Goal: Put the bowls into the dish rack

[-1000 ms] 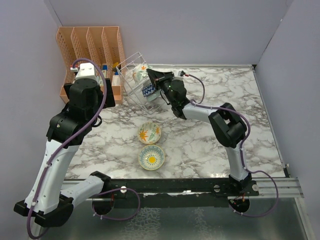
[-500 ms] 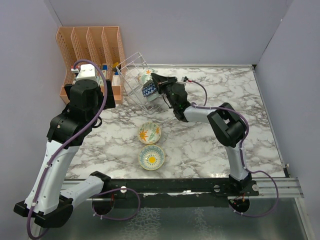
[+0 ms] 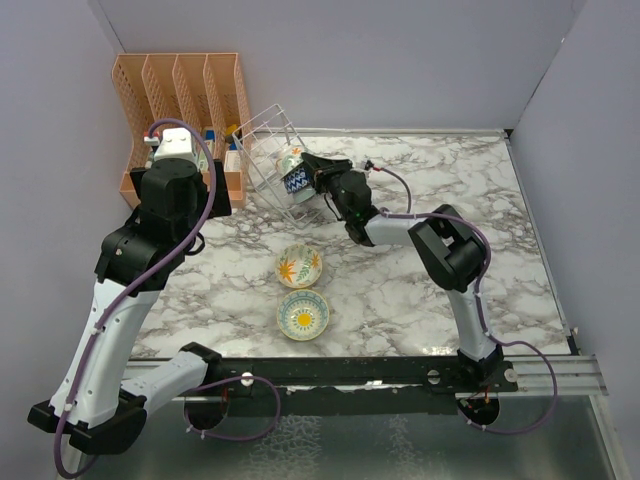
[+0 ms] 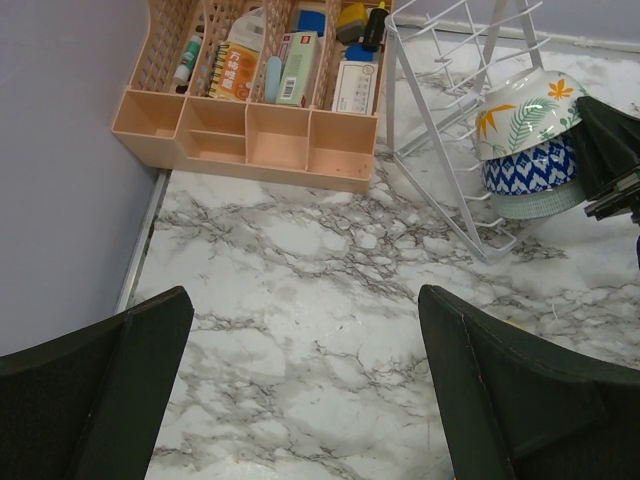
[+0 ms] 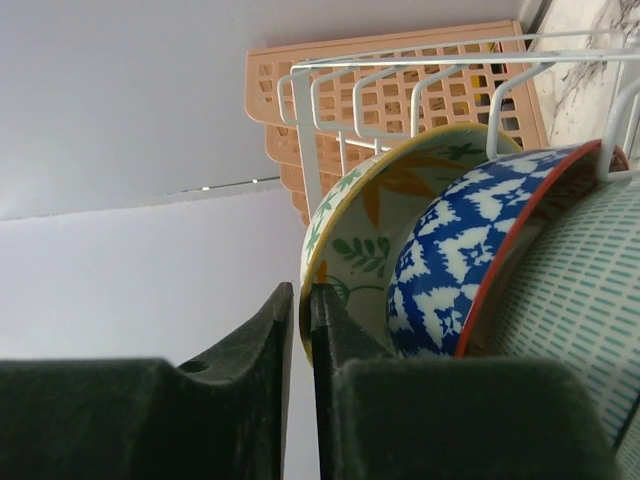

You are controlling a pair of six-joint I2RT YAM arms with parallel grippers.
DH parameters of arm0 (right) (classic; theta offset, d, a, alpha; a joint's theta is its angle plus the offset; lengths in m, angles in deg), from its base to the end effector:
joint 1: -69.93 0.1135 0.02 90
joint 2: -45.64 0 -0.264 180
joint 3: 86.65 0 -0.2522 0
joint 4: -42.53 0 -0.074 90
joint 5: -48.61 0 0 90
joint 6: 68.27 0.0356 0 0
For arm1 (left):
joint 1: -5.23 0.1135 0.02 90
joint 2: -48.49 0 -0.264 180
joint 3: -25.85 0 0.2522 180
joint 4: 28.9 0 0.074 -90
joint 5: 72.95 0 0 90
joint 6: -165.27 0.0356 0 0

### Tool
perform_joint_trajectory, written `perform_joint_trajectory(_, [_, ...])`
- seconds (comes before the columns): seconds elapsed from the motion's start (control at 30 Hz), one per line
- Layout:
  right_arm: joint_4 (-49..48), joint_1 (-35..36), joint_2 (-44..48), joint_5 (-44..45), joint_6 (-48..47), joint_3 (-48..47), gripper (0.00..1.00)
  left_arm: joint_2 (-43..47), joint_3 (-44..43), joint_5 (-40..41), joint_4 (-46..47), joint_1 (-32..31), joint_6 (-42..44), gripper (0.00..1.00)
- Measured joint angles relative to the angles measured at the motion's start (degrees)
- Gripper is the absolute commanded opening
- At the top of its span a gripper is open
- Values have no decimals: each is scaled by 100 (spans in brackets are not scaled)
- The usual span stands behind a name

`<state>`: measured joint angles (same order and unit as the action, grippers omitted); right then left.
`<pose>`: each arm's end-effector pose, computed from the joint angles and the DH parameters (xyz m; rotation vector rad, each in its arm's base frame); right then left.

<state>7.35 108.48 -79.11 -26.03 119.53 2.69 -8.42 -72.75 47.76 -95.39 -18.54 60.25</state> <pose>0.3873 0.2965 0.1911 1.1036 1.4408 1.6110 0.1530 -0.0475 0.4585 -0.1889 1.9316 0.0892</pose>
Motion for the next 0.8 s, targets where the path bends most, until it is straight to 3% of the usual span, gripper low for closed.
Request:
perform_joint_trajectory(0.33, [96,0,31,-24,205,125,35,-15,4,-4,13,0,4,99])
perform_joint_trajectory(0.8, [232,-4,737,-125,339,933,39,-28,24,-146,83,0,-28,99])
